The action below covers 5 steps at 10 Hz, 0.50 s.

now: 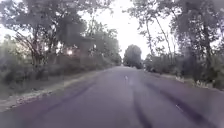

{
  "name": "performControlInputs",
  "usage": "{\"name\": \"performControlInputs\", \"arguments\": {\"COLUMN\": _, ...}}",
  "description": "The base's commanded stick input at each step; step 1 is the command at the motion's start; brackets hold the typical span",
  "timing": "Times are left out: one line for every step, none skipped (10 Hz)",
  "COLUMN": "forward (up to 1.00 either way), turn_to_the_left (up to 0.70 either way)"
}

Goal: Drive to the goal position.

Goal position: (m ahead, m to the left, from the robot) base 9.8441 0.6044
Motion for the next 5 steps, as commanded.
{"name": "performControlInputs", "arguments": {"forward": 1.00, "turn_to_the_left": 0.00}}
{"name": "performControlInputs", "arguments": {"forward": 1.00, "turn_to_the_left": 0.00}}
{"name": "performControlInputs", "arguments": {"forward": 1.00, "turn_to_the_left": 0.00}}
{"name": "performControlInputs", "arguments": {"forward": 1.00, "turn_to_the_left": 0.00}}
{"name": "performControlInputs", "arguments": {"forward": 1.00, "turn_to_the_left": 0.00}}
